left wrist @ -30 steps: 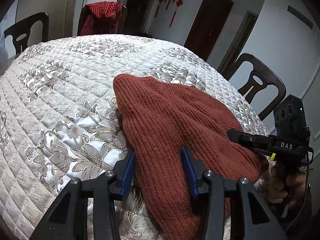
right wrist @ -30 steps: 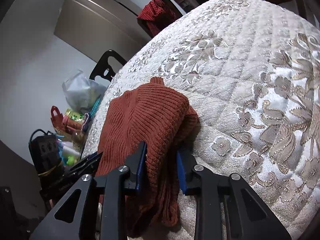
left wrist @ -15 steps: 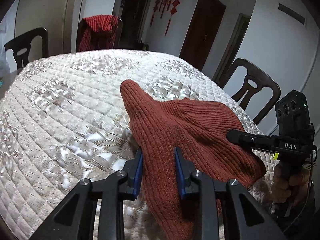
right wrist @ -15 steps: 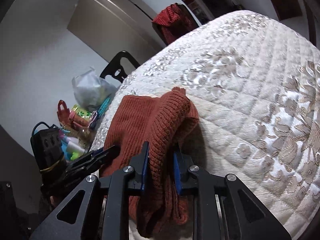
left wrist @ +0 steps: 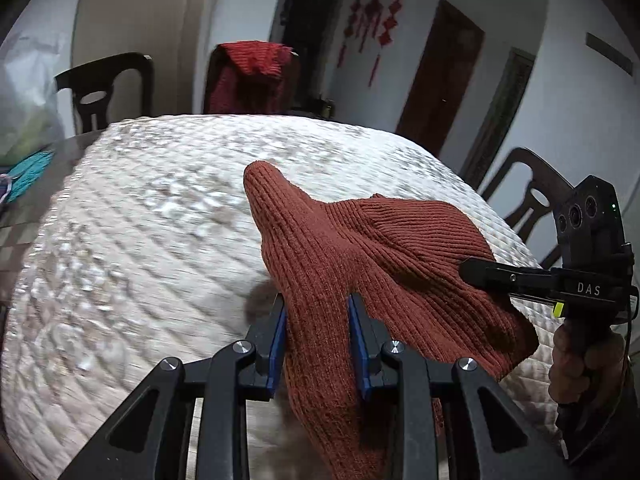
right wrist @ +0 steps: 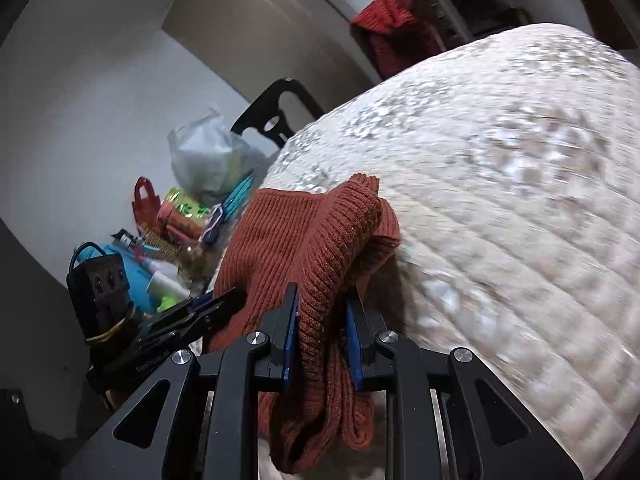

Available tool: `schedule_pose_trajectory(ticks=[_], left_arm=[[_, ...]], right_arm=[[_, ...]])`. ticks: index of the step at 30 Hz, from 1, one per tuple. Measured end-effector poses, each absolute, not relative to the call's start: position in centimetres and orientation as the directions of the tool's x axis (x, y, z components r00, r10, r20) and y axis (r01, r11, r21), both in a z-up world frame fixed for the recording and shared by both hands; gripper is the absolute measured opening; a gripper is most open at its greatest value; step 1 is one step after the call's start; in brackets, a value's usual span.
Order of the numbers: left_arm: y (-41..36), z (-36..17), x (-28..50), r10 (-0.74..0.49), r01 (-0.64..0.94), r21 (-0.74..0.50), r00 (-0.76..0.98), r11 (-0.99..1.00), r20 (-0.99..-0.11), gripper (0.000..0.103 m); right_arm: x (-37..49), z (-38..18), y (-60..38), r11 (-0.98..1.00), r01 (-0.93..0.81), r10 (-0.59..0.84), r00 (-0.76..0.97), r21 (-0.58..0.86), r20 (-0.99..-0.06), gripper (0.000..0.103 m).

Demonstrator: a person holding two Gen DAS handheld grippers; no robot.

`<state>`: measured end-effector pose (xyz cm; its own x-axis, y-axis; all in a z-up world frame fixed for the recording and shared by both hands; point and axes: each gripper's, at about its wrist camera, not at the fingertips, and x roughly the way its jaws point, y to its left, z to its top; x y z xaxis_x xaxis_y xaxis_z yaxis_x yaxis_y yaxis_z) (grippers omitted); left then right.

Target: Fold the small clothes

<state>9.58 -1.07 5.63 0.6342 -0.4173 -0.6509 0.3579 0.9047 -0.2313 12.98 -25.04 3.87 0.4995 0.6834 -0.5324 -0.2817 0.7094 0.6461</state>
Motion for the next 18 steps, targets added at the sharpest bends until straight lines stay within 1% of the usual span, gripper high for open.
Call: schedule_pose_trajectory(ticks=[12, 16, 18], left_arm=[[7.1, 5.9, 14.5, -0.339, 0.261, -0.218, 0.675, 0.94, -0.656, 0.031], [8.5, 4.7, 16.1, -0.344, 0.251, -0.235, 0.663, 0.939, -0.665, 0.031], [9.0, 3.3, 16.9, -0.341, 0.236, -0.245, 0.643, 0.94, -0.686, 0.031]], right_arm=[[19.6, 3.5, -16.5, 0.673, -0.335, 0.732, 0.429, 0.659, -0.53, 0.021], [21.3, 2.4, -15.2, 0.682, -0.323, 0.724, 0.424, 0.656, -0.544, 0.021], [22.1, 1.2, -15.0, 0.691, -0.298, 0.716, 0.407, 0.659, -0.567, 0.022]])
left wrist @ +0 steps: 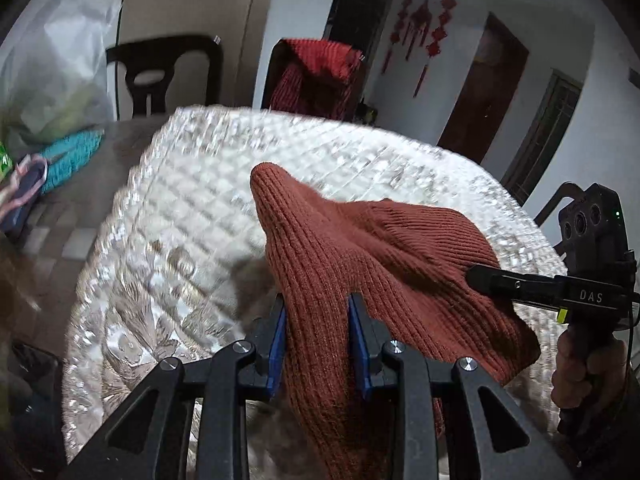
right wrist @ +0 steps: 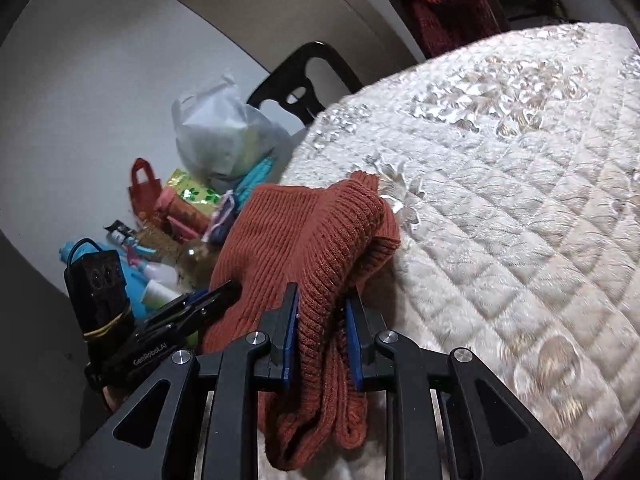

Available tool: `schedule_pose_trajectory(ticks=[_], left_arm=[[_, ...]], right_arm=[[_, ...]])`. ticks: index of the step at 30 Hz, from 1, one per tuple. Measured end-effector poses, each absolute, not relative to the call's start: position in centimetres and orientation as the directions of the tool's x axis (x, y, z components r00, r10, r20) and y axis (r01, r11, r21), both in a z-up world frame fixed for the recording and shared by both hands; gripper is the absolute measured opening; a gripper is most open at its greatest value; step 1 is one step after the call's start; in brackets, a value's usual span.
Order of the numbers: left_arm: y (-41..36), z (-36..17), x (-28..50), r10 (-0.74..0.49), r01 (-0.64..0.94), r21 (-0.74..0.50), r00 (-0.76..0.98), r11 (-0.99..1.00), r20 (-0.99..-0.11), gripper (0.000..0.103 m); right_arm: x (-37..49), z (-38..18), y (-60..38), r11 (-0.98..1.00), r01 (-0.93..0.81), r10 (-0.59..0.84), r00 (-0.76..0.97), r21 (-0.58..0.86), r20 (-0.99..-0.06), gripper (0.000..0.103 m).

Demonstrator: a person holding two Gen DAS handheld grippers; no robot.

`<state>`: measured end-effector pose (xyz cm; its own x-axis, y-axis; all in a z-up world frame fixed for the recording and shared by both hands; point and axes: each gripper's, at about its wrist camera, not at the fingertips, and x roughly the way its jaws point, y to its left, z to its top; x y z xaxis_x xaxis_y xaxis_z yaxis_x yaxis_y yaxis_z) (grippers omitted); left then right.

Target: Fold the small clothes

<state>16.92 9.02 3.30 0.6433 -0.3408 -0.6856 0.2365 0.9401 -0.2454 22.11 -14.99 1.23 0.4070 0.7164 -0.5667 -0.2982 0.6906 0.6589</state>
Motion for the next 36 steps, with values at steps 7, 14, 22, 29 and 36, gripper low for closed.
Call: schedule_pose_trajectory(ticks=[7, 14, 22, 29, 36], left_arm=[[10.3, 2.9, 16.1, -0.312, 0.187, -0.252, 0.651, 0.95, -0.692, 0.037], [9.2, 5.0, 15.9, -0.28, 0.191, -0.205, 0.696, 0.96, -0.661, 0.036], [8.1, 3.5, 16.6, -0.24, 0.167, -0.172, 0.674, 0.971, -0.698, 0.036], [7.8, 4.9, 11.3, -0.23, 0.162, -0.164, 0.712, 0.973, -0.663, 0.036], [6.6, 2.4, 9.8, -0.209, 0.135, -0.161, 0.676, 0.978, -0.707, 0.034]], right_arm=[[22.1, 1.0, -16.0, 0.732, -0.285, 0.677, 0.397, 0.618, -0.619, 0.026], [22.6, 4.5, -15.1, 0.789, -0.357, 0.614, 0.48, 0.5, -0.626, 0.025], [24.4, 1.6, -14.6, 0.84, -0.326, 0.54, 0.439, 0.433, -0.718, 0.018], [17.7, 5.8, -13.8, 0.822, -0.476, 0.543, 0.493, 0.312, -0.68, 0.018], [15.3, 2.5, -12.4, 0.823, -0.511, 0.498, 0.438, 0.248, -0.749, 0.007]])
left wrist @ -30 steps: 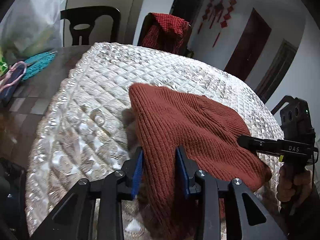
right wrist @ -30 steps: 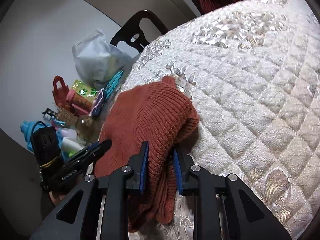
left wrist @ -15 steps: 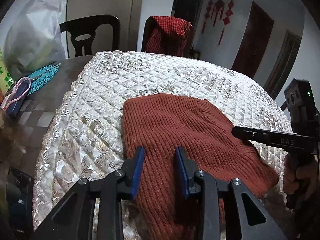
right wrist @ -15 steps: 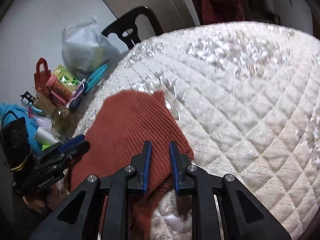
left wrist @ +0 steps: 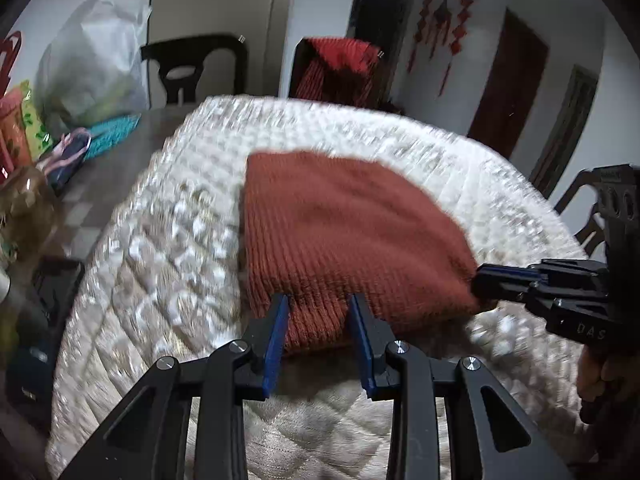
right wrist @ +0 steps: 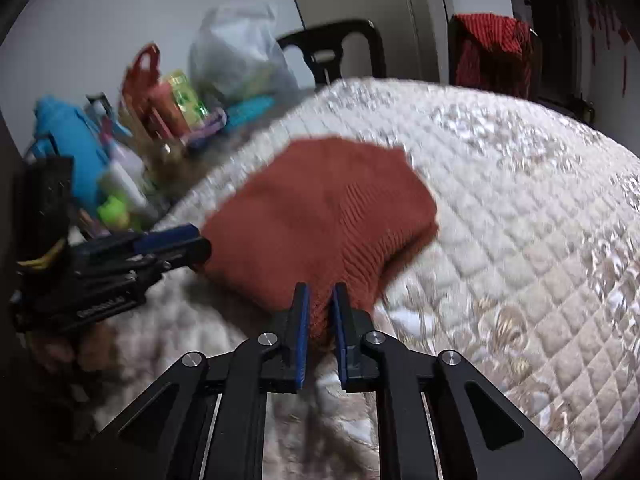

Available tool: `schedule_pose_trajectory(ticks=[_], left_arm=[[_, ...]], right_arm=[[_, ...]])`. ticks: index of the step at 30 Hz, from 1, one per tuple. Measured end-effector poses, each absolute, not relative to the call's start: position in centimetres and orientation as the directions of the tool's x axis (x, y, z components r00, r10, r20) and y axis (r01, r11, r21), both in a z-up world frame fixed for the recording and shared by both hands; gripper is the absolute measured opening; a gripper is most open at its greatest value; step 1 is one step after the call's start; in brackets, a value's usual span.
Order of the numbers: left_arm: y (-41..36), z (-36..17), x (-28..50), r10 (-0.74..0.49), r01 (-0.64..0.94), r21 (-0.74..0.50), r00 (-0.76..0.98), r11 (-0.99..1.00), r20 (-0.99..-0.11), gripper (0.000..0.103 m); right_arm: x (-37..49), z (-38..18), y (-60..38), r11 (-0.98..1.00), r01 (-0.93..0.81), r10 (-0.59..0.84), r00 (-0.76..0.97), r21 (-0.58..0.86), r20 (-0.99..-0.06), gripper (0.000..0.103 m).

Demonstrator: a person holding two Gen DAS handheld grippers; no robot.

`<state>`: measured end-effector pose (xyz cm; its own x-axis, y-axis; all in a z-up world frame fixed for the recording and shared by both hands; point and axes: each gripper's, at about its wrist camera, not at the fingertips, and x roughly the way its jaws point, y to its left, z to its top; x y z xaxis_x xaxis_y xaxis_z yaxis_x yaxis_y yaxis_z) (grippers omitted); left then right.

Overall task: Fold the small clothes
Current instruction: 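Lay the folded end down and open both grippers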

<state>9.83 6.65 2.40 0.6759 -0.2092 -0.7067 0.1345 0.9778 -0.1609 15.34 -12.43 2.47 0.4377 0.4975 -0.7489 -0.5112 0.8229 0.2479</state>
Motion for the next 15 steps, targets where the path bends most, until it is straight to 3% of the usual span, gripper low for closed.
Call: schedule_pose_trajectory(ticks=[15], left_arm=[[6.1, 2.9, 8.7, -0.149, 0.109, -0.101, 0.695, 0.989, -0.703, 0.034]], right_arm=[[14.2, 3.6, -13.1, 0.836, -0.497, 0.49, 0.481, 0.234, -0.727, 0.006]])
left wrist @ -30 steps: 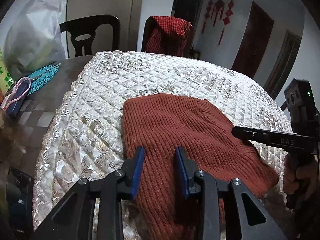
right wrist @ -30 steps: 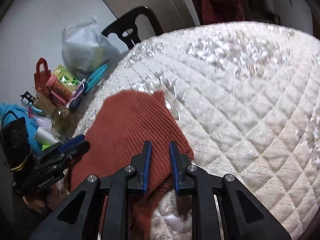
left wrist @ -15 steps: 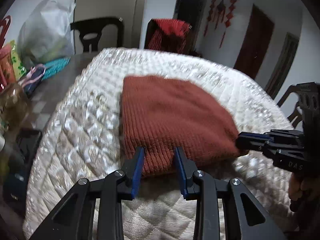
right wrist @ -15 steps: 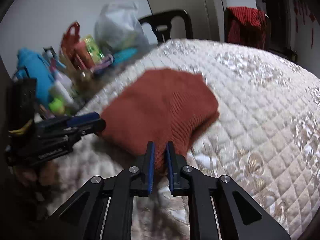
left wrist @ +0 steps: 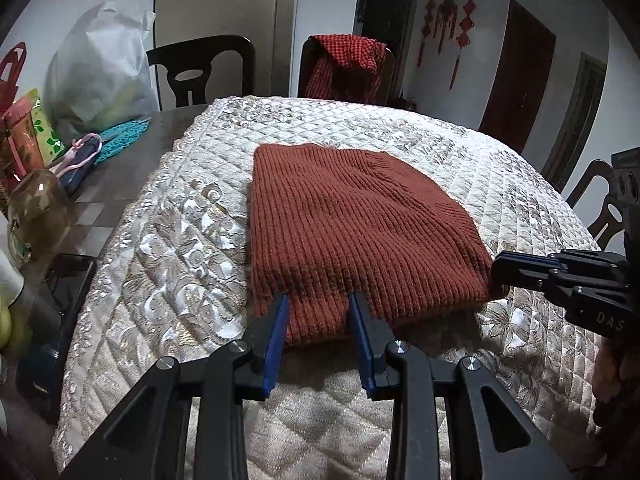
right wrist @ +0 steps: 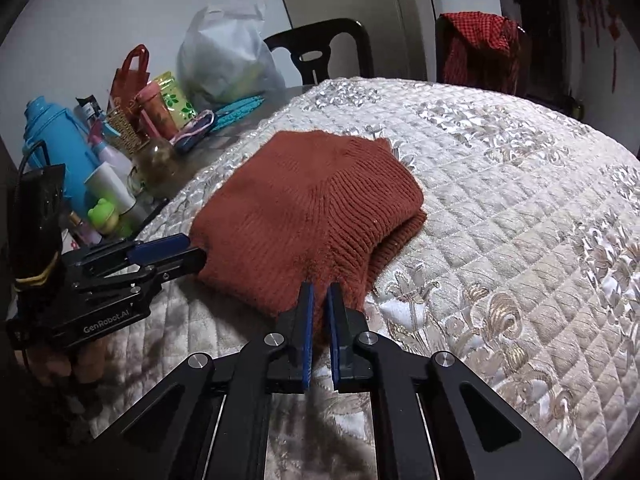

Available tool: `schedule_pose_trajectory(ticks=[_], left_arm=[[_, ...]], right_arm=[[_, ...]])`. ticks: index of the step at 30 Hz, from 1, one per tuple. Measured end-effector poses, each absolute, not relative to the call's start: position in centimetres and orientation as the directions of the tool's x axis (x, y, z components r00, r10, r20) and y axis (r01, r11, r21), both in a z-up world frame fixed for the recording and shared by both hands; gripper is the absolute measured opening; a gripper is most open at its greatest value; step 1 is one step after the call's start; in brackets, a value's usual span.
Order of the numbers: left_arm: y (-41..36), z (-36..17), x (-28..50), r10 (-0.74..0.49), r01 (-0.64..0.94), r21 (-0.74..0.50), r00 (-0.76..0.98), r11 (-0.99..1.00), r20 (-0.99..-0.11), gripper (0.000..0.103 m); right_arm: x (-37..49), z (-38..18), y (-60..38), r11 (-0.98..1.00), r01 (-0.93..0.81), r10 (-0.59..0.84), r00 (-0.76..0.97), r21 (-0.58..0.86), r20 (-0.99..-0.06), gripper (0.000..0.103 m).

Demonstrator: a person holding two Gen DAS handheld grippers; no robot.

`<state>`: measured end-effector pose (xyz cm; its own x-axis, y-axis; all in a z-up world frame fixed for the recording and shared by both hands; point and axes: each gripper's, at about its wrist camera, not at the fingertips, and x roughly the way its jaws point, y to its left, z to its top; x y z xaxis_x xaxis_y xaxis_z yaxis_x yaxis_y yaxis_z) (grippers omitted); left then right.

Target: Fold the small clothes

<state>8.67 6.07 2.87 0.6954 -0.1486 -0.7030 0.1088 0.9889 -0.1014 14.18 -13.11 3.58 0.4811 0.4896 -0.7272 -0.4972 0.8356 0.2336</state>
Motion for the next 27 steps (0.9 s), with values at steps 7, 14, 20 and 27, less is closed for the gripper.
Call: schedule_pose_trajectory(ticks=[7, 14, 20, 27], left_arm=[[6.1, 3.1, 7.2, -0.115, 0.08, -0.084, 0.705, 0.993, -0.7, 0.034], [5.6, 3.0, 6.0, -0.107, 0.077, -0.075, 0.706, 0.994, -0.7, 0.043], [5.4, 2.9, 4.7, -0.1, 0.08, -0.062, 0.704, 0.995, -0.703, 0.047], [5.4, 1.9, 4.0, -0.091, 0.078, -0.051, 0.689, 0.996, -0.719, 0.049]], right_arm=[[13.0, 3.5, -13.8, 0.844, -0.482, 0.481, 0.489, 0.234, -0.728, 0.006], [11.5, 3.7, -14.4, 0.859, -0.466, 0.457, 0.512, 0.211, -0.727, 0.016], [9.7, 3.9, -14.5, 0.862, -0.476, 0.437, 0.527, 0.172, -0.729, 0.027], [9.0, 3.0, -14.6, 0.875, -0.463, 0.405, 0.537, 0.143, -0.74, 0.028]])
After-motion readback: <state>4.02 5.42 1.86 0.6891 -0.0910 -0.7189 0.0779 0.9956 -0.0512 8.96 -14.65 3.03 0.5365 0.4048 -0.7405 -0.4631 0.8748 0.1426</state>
